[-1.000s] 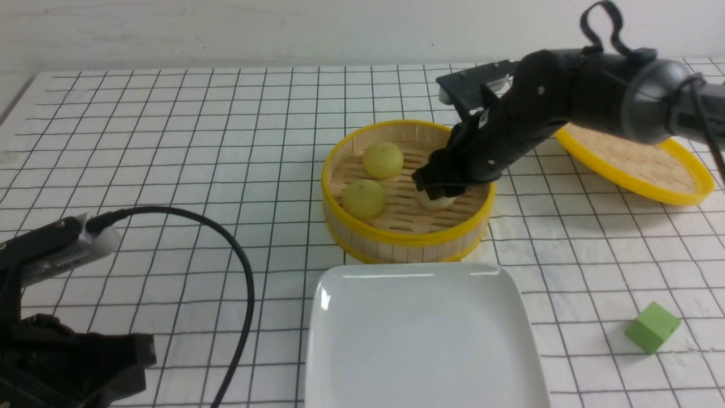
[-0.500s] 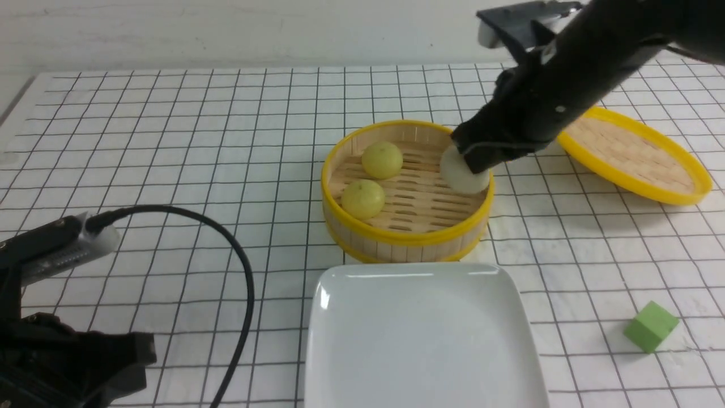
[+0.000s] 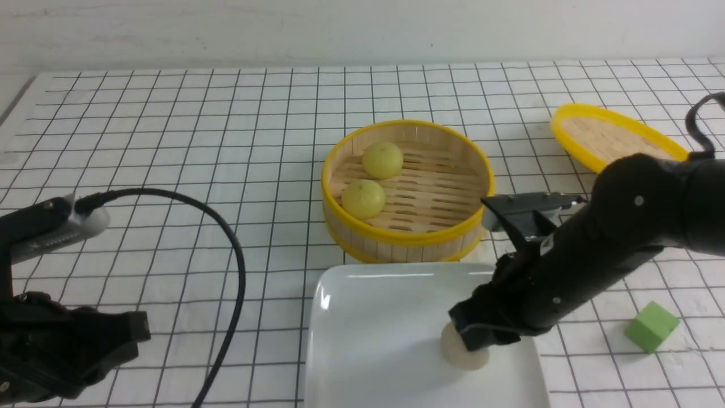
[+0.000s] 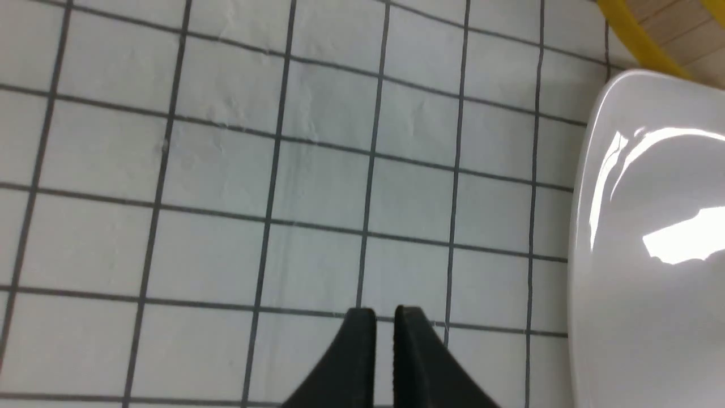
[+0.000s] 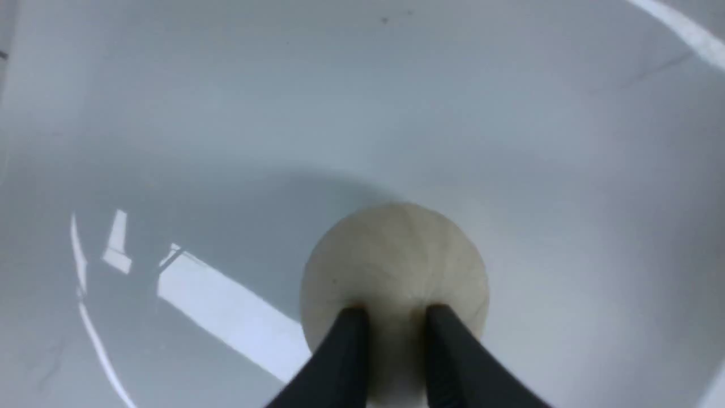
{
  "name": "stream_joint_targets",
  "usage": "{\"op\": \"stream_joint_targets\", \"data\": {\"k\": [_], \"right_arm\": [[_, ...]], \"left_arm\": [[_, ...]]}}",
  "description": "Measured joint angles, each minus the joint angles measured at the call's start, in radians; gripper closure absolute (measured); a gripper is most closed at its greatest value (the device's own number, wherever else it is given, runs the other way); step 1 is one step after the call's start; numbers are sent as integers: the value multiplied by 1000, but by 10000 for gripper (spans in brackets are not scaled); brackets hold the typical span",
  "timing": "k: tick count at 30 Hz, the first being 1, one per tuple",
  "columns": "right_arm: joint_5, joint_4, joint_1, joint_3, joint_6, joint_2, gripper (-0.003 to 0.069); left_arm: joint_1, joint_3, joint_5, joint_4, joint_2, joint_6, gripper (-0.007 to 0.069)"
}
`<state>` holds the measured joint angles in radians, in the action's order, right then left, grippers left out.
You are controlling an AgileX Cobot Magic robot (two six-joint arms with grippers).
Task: Put the steamed buns into the plate on the white-black tablecloth.
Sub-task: 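Move the steamed bun from the bamboo steamer onto the white plate with the right gripper, then reach into the bamboo steamer and grasp a bun with the left gripper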
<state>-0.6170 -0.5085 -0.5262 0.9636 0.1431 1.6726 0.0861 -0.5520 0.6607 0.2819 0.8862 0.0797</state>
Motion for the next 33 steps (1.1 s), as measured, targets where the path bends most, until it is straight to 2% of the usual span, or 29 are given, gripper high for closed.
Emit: {"op": "stream_joint_targets", "data": {"k": [3, 4, 5, 6, 7, 9, 10, 11, 12, 13, 14, 15, 16, 17, 22, 25, 27, 30, 31, 32, 33], "right_arm": [[0, 1, 2, 0, 0, -2, 337], [-22, 5, 10, 7, 0, -16, 268], [-64, 19, 22, 19, 0, -38, 232], [-64, 22, 24, 22, 0, -43, 228], [-131, 61, 42, 45, 0, -90, 215], [-195, 99, 62, 68, -3, -152, 239], [-241, 123, 77, 79, -8, -215, 284], [-249, 132, 79, 81, -10, -215, 294], [-322, 171, 100, 83, -21, -305, 401], [-330, 181, 102, 83, -23, -315, 414], [-382, 217, 118, 73, -30, -398, 528], [-387, 222, 120, 68, -31, -420, 556], [-415, 244, 131, 45, -37, -493, 632], [-426, 261, 134, 21, -42, -544, 660], [-430, 332, 135, -140, -45, -763, 673], [-389, 362, 137, -246, -47, -865, 673], [-373, 368, 137, -284, -47, -897, 673], [-313, 379, 138, -373, -47, -954, 673], [-308, 379, 138, -377, -47, -954, 673], [-287, 379, 138, -400, -47, -960, 671], [-284, 379, 138, -404, -47, -960, 671]], "left_arm": [[0, 0, -14, -1, 0, 0, 540], [0, 0, -15, -1, 0, 0, 538], [0, 0, -16, 0, 0, 0, 536], [0, 0, -16, 0, 0, 0, 536], [0, 0, -16, 1, 0, 0, 534], [0, 0, -16, 1, 0, 0, 534], [0, 0, -16, 1, 0, -1, 533], [0, 0, -16, 1, 0, -1, 533], [0, -1, -18, 7, 2, -2, 538], [0, -2, -18, 10, 3, -2, 542], [0, -19, -12, 33, 18, -4, 566], [0, -22, -7, 37, 24, -7, 571], [0, -54, 20, 67, 57, -25, 601], [0, -83, 42, 91, 82, -44, 615], [0, -256, 186, 241, 301, -197, 622], [40, -355, 189, 356, 437, -297, 620], [76, -390, 173, 385, 488, -323, 613], [196, -537, 113, 412, 633, -318, 540], [202, -555, 111, 407, 641, -315, 528], [244, -631, 99, 371, 700, -290, 472], [253, -641, 98, 365, 714, -287, 464]]}}
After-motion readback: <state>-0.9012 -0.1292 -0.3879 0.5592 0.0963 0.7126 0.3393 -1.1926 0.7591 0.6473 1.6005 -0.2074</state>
